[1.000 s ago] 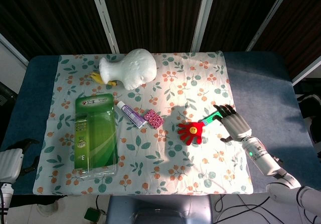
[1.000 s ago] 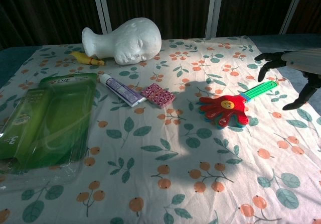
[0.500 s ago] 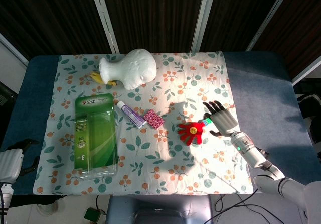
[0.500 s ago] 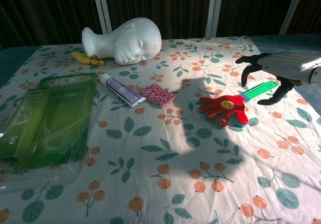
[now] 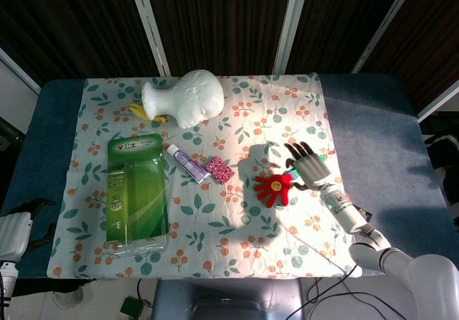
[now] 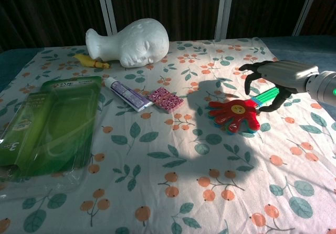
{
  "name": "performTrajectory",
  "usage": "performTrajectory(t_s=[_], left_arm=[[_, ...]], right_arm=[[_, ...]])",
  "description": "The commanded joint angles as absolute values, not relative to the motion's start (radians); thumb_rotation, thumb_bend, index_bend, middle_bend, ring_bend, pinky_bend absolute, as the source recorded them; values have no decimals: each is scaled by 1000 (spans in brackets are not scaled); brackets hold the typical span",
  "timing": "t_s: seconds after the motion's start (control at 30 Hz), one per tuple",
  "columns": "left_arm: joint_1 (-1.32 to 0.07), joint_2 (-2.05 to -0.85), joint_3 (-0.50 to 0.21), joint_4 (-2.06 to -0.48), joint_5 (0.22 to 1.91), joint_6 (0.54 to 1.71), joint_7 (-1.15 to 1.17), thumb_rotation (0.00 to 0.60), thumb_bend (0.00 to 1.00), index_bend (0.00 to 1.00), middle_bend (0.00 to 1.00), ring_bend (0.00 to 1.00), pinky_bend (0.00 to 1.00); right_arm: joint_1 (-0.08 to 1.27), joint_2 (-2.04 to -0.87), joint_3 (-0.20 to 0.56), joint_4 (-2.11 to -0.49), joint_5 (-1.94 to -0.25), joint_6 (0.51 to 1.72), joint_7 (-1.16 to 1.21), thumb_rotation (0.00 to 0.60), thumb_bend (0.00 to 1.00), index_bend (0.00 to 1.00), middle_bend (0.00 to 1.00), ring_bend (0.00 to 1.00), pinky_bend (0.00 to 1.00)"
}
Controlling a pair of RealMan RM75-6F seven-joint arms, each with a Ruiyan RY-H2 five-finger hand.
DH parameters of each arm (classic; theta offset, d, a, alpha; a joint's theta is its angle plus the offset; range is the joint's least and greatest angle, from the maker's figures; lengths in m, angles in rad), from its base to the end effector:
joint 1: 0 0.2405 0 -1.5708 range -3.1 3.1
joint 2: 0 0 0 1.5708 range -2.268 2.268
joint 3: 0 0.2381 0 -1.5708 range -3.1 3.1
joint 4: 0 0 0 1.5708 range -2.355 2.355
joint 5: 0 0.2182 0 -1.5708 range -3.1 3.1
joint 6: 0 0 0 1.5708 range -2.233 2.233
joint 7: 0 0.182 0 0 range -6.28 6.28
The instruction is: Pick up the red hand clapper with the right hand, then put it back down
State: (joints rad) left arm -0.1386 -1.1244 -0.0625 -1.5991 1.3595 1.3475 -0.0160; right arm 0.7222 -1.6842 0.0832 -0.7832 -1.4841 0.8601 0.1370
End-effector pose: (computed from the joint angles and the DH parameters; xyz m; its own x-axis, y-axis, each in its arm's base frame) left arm -0.3193 0.2358 0.1324 0.3618 0.1030 0.9266 0.9251 0.0830 -0.3704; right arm -0.2403 -0.4196 -0.0301 0.6146 -0.2241 0.7563 -0.7701 -0.3779 0.5139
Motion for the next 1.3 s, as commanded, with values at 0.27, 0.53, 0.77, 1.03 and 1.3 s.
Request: performTrajectory(t_s=[0.27,0.53,0.77,1.03,1.3], left_arm=[[-139,-1124,-63,-1599,1359,1347,-19,600,406,326,281,291,347],[-138,-1123,-63,-1599,1359,1349,-19,600,406,326,281,291,347],[-138,-1124,-63,-1599,1359,1348,-18,600,407,326,281,291,347],[-138,-1125,-62,-1600,1364,1350,-18,600,407,325,282,291,347],[-138,-1125,-61,-1600,1368,1350,-20,600,406,326,281,291,347]], right_arm=[[727,-1718,70,-736,-1485,859,174,600,375,568,132,0,0],[725,-1721,64,-733,-1487,868,178,600,403,654,180,2,0],[712,-1724,62,-739,-1493,914,166,600,438,749,262,74,72],[699,-1706,65,-782,-1492,948,149,600,475,763,346,205,271],[684,-1697,68,-821,-1513,1028,140,600,500,805,526,607,705]])
